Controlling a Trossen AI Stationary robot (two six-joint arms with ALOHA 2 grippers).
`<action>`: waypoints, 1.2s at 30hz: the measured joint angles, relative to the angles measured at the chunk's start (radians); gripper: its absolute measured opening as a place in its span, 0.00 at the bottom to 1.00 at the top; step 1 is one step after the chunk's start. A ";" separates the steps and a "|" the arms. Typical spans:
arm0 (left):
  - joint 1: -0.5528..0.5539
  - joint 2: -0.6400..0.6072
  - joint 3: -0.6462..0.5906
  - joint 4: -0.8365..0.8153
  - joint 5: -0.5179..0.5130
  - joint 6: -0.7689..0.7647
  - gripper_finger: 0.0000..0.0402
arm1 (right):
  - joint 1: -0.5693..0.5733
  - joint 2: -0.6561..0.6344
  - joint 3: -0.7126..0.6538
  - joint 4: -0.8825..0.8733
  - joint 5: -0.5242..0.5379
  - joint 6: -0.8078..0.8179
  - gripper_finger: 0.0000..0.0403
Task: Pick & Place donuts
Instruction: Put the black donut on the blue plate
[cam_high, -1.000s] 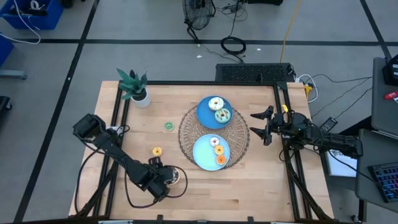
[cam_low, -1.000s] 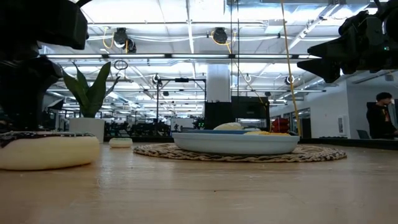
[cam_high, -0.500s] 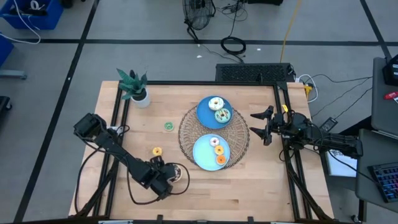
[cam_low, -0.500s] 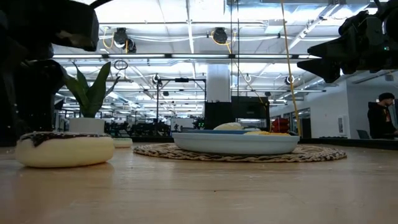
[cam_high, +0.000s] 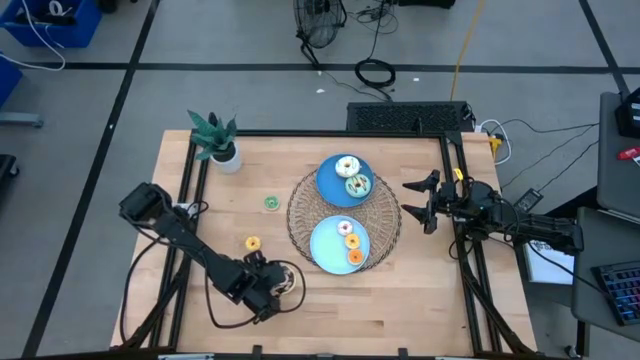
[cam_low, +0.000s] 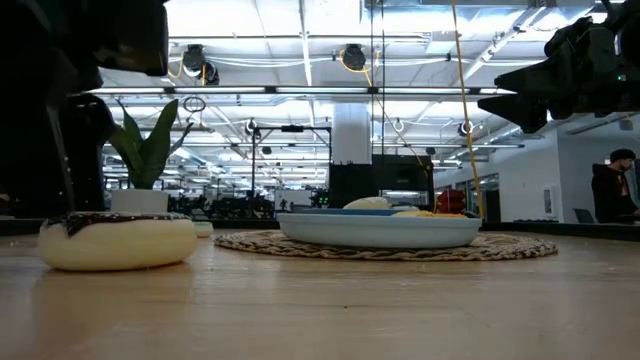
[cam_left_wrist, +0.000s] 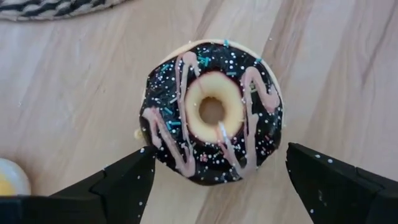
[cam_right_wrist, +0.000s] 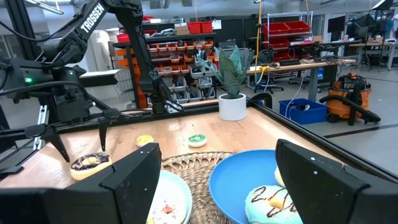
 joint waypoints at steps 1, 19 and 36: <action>0.002 0.007 0.000 0.007 0.000 -0.004 0.88 | 0.000 0.000 0.000 0.000 0.000 0.000 0.75; 0.021 0.063 0.000 0.063 0.028 0.051 0.88 | 0.000 0.000 0.000 0.000 0.000 0.000 0.75; 0.022 0.044 0.000 0.063 0.037 -0.019 0.87 | 0.000 0.000 0.000 0.000 0.000 0.000 0.75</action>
